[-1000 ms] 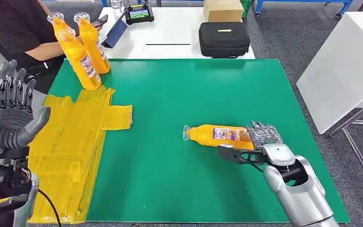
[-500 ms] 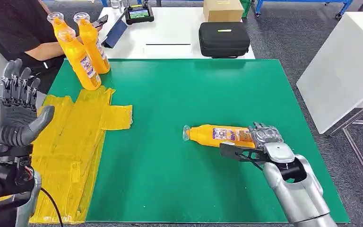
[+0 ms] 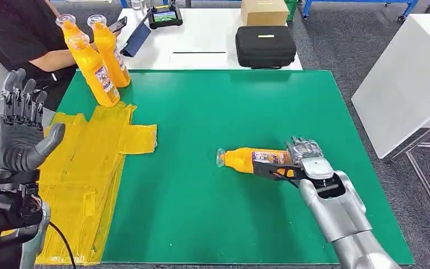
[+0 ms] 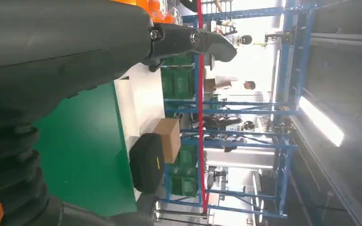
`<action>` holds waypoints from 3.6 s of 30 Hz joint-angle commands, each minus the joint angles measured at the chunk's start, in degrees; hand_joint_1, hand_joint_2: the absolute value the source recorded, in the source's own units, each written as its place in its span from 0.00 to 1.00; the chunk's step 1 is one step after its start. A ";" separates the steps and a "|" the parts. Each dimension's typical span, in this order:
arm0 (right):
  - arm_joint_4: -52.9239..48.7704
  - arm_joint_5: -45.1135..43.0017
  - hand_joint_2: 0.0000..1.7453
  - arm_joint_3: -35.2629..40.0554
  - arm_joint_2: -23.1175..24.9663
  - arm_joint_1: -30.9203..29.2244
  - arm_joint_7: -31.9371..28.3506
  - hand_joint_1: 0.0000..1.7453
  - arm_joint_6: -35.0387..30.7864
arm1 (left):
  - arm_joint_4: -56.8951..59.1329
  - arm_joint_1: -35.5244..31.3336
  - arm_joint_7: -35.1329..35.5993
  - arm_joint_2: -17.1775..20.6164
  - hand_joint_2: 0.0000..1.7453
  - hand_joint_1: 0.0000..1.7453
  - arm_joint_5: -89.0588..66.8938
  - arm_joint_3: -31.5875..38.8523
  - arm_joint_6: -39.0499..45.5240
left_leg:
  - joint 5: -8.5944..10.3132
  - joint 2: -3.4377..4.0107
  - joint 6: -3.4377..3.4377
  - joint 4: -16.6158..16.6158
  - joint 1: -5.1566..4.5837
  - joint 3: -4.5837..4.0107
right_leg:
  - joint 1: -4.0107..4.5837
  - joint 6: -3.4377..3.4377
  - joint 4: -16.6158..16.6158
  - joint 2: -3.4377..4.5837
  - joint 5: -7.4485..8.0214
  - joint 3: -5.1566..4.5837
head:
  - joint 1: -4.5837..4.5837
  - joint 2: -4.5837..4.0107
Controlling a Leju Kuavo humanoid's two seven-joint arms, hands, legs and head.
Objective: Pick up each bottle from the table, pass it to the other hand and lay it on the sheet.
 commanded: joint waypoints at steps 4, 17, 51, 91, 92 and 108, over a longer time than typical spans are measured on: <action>20.58 -3.36 1.00 6.10 4.15 -9.56 -3.33 0.00 -2.56 | 4.68 -3.29 -0.52 0.41 1.00 0.00 0.92 -1.90 0.28 | -0.01 0.05 -0.10 -0.03 0.02 0.09 | 0.01 0.01 -0.03 0.00 0.00 0.08 | 0.00 0.00; 19.67 -13.10 1.00 14.15 1.11 -6.28 -2.79 1.00 4.21 | 5.61 -5.33 1.24 -0.85 1.00 0.00 0.93 -2.62 -0.44 | -0.01 -0.11 -0.12 -0.04 0.05 0.13 | 0.05 0.01 -0.08 -0.15 -0.03 0.16 | 0.00 0.00; -5.87 -53.38 1.00 -1.24 1.26 -3.47 -5.70 1.00 -5.59 | 6.30 -0.83 2.70 -1.78 1.00 0.00 3.79 -0.88 -3.06 | -0.06 0.20 -0.18 -0.01 -0.02 0.33 | -0.03 0.00 0.01 0.11 -0.02 0.28 | 0.00 0.00; -9.51 -52.92 1.00 17.03 11.94 -16.91 -3.08 1.00 -26.43 | 4.99 -7.87 4.06 -0.09 1.00 0.00 13.05 -23.59 -1.45 | -0.07 0.12 -0.21 0.08 0.09 0.12 | 0.07 0.02 0.07 0.07 -0.04 0.11 | 0.00 0.00; -9.49 -52.92 1.00 17.02 11.82 -16.87 -3.08 1.00 -26.43 | 5.02 -7.86 4.06 -0.06 1.00 0.00 13.05 -23.60 -1.45 | -0.06 0.11 -0.18 0.05 0.08 0.12 | 0.06 0.02 0.04 0.05 -0.03 0.12 | 0.02 0.00; -9.88 -53.42 1.00 17.48 12.60 -16.88 -2.53 1.00 -26.16 | 4.86 -8.14 3.78 -0.03 1.00 0.00 13.08 -24.06 -1.04 | 0.01 0.01 -0.12 0.02 0.02 0.05 | 0.01 0.01 0.02 -0.03 -0.01 0.05 | 0.00 0.00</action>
